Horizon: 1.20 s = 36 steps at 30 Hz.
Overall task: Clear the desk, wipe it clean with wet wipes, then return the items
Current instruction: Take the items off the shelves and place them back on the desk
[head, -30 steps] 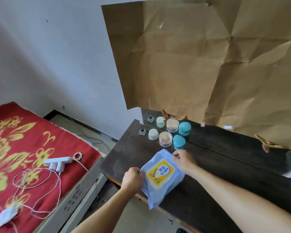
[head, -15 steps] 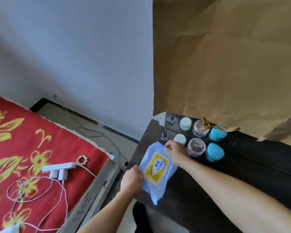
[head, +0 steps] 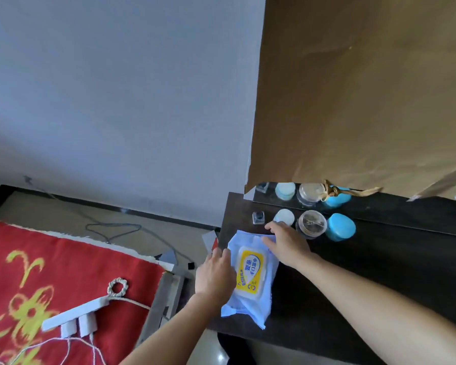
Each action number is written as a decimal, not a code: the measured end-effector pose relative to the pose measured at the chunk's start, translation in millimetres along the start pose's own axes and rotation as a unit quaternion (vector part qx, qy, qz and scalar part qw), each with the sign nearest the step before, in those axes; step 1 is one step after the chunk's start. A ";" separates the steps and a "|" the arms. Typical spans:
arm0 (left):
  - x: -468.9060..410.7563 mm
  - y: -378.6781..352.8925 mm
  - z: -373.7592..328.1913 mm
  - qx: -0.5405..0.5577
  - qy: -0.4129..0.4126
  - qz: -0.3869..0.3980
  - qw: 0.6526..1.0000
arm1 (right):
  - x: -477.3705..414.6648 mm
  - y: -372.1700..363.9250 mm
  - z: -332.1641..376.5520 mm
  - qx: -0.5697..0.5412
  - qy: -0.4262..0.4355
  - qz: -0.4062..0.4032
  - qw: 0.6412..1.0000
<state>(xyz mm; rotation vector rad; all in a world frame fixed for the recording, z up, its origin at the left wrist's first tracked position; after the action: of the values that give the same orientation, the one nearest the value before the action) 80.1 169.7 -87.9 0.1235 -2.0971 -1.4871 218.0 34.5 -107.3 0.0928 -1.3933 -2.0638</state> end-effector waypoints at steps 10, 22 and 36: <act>18.1 9.3 -163.8 -0.085 -0.233 -0.019 0.969 | 116.1 98.7 -101.3 0.066 -0.040 -0.124 0.989; 184.2 -75.3 -420.5 -0.090 -0.411 -0.041 0.906 | 388.3 184.2 -308.8 0.042 -0.178 -0.272 0.945; 251.0 -62.8 -668.3 0.000 -0.563 -0.120 0.818 | 512.6 297.1 -481.5 0.009 -0.280 -0.370 0.886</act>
<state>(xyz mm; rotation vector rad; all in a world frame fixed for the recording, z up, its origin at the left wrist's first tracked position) 181.5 -512.9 105.4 -0.6969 -3.0521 -1.9794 138.4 -700.9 81.7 0.0357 -1.9327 -2.8640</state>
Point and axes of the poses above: each hand's wrist, its own x-axis away from the middle knuckle, its own y-axis out of the back of the hand, z = x × y, the point moved 7 cm from there along -x, towards the middle knuckle, and after that the axes turned 2 degrees about y, right-handed, at the moved point
